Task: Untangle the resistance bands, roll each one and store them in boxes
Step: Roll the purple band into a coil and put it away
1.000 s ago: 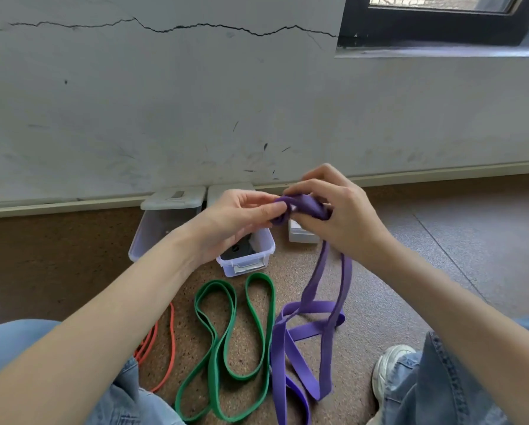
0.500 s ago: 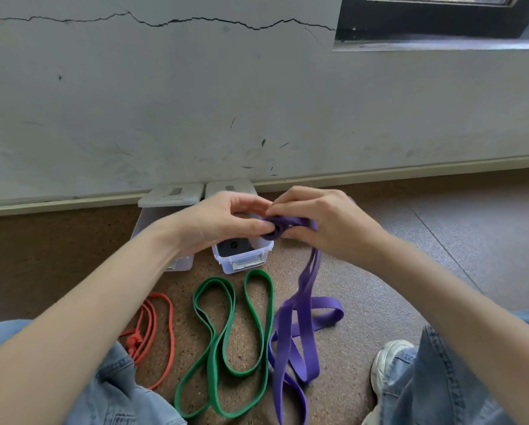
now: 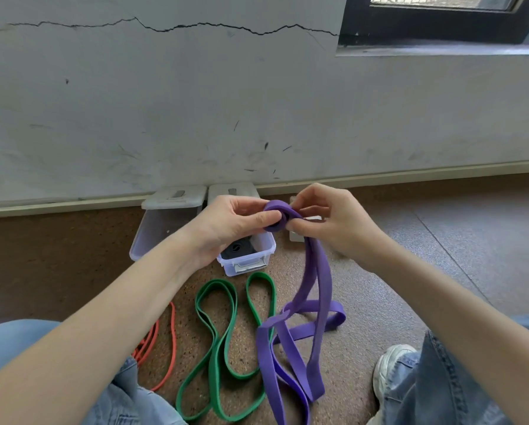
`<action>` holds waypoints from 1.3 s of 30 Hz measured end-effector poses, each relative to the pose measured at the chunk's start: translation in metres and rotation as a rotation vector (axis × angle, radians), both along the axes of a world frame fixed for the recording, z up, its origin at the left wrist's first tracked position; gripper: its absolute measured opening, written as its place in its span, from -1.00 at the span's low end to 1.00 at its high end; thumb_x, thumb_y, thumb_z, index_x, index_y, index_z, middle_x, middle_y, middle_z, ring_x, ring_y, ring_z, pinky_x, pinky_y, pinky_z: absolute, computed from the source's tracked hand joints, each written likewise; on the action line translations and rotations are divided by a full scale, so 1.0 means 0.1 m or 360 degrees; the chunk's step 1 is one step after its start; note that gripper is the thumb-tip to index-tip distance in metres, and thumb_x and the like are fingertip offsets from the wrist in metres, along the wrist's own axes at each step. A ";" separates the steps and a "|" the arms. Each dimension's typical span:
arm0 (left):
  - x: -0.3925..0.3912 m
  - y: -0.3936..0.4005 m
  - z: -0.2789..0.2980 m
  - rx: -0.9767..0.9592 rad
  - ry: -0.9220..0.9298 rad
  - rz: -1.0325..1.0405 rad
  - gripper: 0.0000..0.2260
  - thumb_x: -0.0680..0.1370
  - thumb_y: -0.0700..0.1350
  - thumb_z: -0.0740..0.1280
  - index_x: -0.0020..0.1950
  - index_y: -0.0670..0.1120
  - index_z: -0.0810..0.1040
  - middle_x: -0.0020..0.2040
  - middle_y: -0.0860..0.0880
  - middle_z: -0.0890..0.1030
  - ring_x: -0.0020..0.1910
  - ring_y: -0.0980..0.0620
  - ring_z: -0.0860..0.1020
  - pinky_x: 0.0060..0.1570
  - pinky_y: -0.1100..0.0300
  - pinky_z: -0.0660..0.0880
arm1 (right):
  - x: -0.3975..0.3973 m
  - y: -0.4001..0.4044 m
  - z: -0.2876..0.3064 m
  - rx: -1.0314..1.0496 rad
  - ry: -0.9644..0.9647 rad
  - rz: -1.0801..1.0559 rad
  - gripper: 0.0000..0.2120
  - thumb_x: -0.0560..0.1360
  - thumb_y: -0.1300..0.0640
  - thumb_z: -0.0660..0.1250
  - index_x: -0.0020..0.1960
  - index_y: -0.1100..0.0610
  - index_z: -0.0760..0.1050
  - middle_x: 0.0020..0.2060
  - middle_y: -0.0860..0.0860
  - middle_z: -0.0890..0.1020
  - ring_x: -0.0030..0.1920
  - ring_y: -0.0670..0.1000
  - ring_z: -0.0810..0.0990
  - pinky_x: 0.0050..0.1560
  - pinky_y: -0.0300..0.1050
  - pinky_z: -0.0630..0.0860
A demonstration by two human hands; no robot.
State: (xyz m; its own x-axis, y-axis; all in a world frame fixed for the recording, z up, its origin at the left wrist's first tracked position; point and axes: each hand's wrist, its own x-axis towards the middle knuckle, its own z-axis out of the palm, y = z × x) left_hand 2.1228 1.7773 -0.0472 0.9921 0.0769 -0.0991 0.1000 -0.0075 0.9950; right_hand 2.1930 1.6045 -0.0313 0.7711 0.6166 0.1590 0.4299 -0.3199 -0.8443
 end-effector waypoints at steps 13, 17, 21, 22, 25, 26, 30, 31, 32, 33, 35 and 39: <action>-0.01 -0.02 -0.08 0.0355 0.0041 0.0033 -0.74 0.27 -0.05 0.53 -0.06 0.02 0.66 -0.09 -0.03 0.70 -0.09 0.10 0.63 0.10 0.15 0.52 | 0.01 0.01 -0.09 -0.0122 0.0099 0.0078 -0.71 0.28 0.29 0.52 -0.08 0.13 0.50 -0.16 0.09 0.66 -0.17 0.08 0.62 -0.12 -0.08 0.57; -0.01 -0.05 -0.11 0.1204 -0.0053 -0.0201 -0.69 0.32 -0.12 0.54 0.03 -0.01 0.61 -0.09 0.03 0.67 -0.09 0.15 0.63 -0.04 0.25 0.54 | -0.05 0.03 -0.18 -0.0646 -0.0680 0.0349 -0.70 0.34 0.26 0.45 0.04 0.13 0.49 -0.14 -0.01 0.57 -0.18 -0.02 0.49 -0.32 -0.38 0.34; -0.02 -0.06 -0.07 0.1107 -0.0117 -0.0164 -0.77 0.33 -0.13 0.54 -0.06 -0.03 0.61 -0.17 0.06 0.67 -0.23 0.24 0.61 -0.14 0.38 0.51 | -0.04 0.04 -0.20 -0.0506 -0.0571 0.0336 -0.71 0.34 0.27 0.47 0.01 0.11 0.50 -0.13 -0.03 0.57 -0.14 -0.04 0.53 -0.19 -0.38 0.44; -0.01 -0.03 -0.03 0.1006 -0.0139 -0.0100 -0.78 0.33 -0.15 0.53 -0.07 -0.02 0.61 -0.18 0.06 0.67 -0.25 0.24 0.60 -0.13 0.39 0.50 | -0.02 0.04 -0.17 -0.0329 -0.0399 0.0263 -0.70 0.32 0.29 0.48 -0.02 0.10 0.50 -0.13 -0.03 0.60 -0.13 -0.04 0.58 -0.11 -0.32 0.51; 0.01 0.01 0.11 0.0392 -0.0200 0.0159 -0.79 0.29 -0.13 0.50 -0.10 -0.01 0.63 -0.21 0.04 0.69 -0.19 0.12 0.63 -0.02 0.25 0.54 | 0.01 0.04 -0.07 0.0374 0.0184 0.0020 -0.70 0.28 0.31 0.52 -0.12 0.07 0.47 -0.16 0.01 0.67 -0.15 -0.08 0.66 -0.09 -0.27 0.56; 0.02 0.00 0.14 0.0207 -0.0233 0.0220 -0.79 0.27 -0.10 0.47 -0.10 -0.02 0.63 -0.21 0.03 0.70 -0.17 0.10 0.64 0.00 0.23 0.55 | 0.00 0.04 -0.07 0.0494 0.0281 -0.0033 -0.72 0.28 0.28 0.53 -0.14 0.07 0.48 -0.18 0.03 0.68 -0.17 -0.07 0.67 -0.12 -0.25 0.56; 0.04 -0.08 0.18 -0.0413 -0.0238 0.0297 -0.83 0.33 -0.16 0.39 -0.10 -0.15 0.62 -0.23 -0.01 0.70 -0.21 0.12 0.66 -0.13 0.31 0.58 | -0.11 0.12 -0.13 0.0680 0.0527 0.0004 -0.72 0.23 0.08 0.53 -0.17 0.09 0.49 -0.22 0.00 0.69 -0.15 -0.02 0.67 -0.12 -0.21 0.54; 0.03 -0.11 0.17 -0.0500 -0.0210 0.0307 -0.86 0.38 -0.19 0.37 -0.09 -0.18 0.61 -0.24 -0.01 0.70 -0.23 0.13 0.65 -0.17 0.34 0.57 | -0.13 0.13 -0.14 0.0709 0.0550 0.0024 -0.68 0.23 0.07 0.52 -0.12 0.13 0.48 -0.21 0.00 0.69 -0.15 -0.03 0.67 -0.14 -0.24 0.54; 0.03 -0.14 0.16 -0.0543 -0.0185 0.0319 -0.88 0.42 -0.21 0.35 -0.08 -0.19 0.60 -0.25 -0.01 0.70 -0.23 0.14 0.65 -0.17 0.35 0.57 | -0.14 0.14 -0.14 0.0711 0.0532 0.0012 -0.66 0.25 0.10 0.52 -0.09 0.16 0.47 -0.20 0.00 0.69 -0.15 -0.04 0.67 -0.15 -0.26 0.54; 0.03 -0.17 0.14 -0.0557 -0.0168 0.0326 -0.89 0.43 -0.22 0.34 -0.07 -0.19 0.59 -0.24 0.00 0.69 -0.22 0.14 0.65 -0.14 0.34 0.57 | -0.14 0.14 -0.15 0.0687 0.0479 -0.0023 -0.68 0.28 0.13 0.52 -0.08 0.17 0.46 -0.19 0.01 0.68 -0.15 -0.05 0.67 -0.16 -0.27 0.54; 0.02 -0.20 0.09 -0.0548 -0.0160 0.0316 -0.82 0.38 -0.19 0.37 -0.05 -0.18 0.59 -0.22 -0.01 0.69 -0.20 0.13 0.64 -0.07 0.32 0.57 | -0.13 0.13 -0.17 0.0618 0.0400 -0.0095 -0.74 0.32 0.18 0.52 -0.11 0.14 0.47 -0.18 0.03 0.68 -0.15 -0.05 0.66 -0.15 -0.26 0.55; 0.02 -0.15 0.04 -0.0425 -0.0108 0.0242 -0.72 0.26 -0.11 0.43 -0.06 -0.11 0.59 -0.20 0.01 0.69 -0.13 0.10 0.64 0.03 0.26 0.57 | -0.14 0.09 -0.20 0.0682 0.0438 -0.0116 -0.76 0.33 0.26 0.51 -0.14 0.13 0.46 -0.20 0.06 0.65 -0.20 -0.05 0.61 -0.17 -0.23 0.52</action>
State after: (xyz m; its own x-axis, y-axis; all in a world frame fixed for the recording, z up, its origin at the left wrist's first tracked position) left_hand 2.1246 1.7620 -0.0432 0.9763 0.2049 -0.0698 0.0134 0.2647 0.9642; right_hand 2.1794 1.6134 -0.0516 0.8585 0.4837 0.1706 0.1627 0.0586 -0.9849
